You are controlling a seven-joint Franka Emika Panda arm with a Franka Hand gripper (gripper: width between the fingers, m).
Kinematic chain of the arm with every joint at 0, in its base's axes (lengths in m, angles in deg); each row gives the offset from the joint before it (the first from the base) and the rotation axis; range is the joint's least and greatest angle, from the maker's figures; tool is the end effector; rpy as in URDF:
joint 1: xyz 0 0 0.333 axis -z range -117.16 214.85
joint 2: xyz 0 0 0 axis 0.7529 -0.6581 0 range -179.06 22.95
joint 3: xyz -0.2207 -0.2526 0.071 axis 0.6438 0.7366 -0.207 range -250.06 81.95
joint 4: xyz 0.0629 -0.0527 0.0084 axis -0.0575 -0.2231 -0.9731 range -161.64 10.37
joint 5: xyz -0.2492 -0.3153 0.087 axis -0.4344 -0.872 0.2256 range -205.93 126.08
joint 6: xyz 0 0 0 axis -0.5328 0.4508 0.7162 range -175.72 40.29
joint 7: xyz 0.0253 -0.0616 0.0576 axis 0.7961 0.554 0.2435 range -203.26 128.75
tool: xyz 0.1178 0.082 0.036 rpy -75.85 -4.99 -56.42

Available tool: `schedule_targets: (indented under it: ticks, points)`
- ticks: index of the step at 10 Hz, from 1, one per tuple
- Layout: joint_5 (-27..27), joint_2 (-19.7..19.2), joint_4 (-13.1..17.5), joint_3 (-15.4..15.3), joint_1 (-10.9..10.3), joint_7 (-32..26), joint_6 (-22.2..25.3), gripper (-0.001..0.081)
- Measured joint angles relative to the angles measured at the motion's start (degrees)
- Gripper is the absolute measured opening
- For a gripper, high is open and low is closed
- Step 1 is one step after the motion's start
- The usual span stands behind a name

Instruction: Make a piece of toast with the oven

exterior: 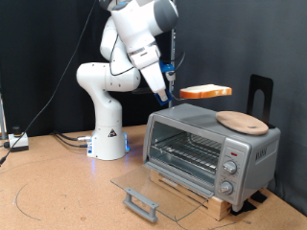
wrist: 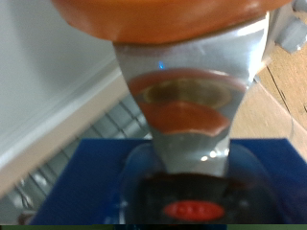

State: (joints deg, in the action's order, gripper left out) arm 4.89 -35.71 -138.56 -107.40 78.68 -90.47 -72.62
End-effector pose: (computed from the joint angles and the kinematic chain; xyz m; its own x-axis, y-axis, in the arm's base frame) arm 0.3569 0.0266 0.4220 0.8846 0.3369 0.3225 0.4325 -0.8514 -0.2968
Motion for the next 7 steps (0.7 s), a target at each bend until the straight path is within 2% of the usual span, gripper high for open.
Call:
schedule_targets:
  ticks: [4, 7]
  points:
    - [-5.49, -0.59, 0.21, 6.15, 4.14, -6.76, 1.27, 0.0396]
    - [-9.71, -1.98, 1.06, 10.19, 7.33, -9.65, 2.11, 0.0396]
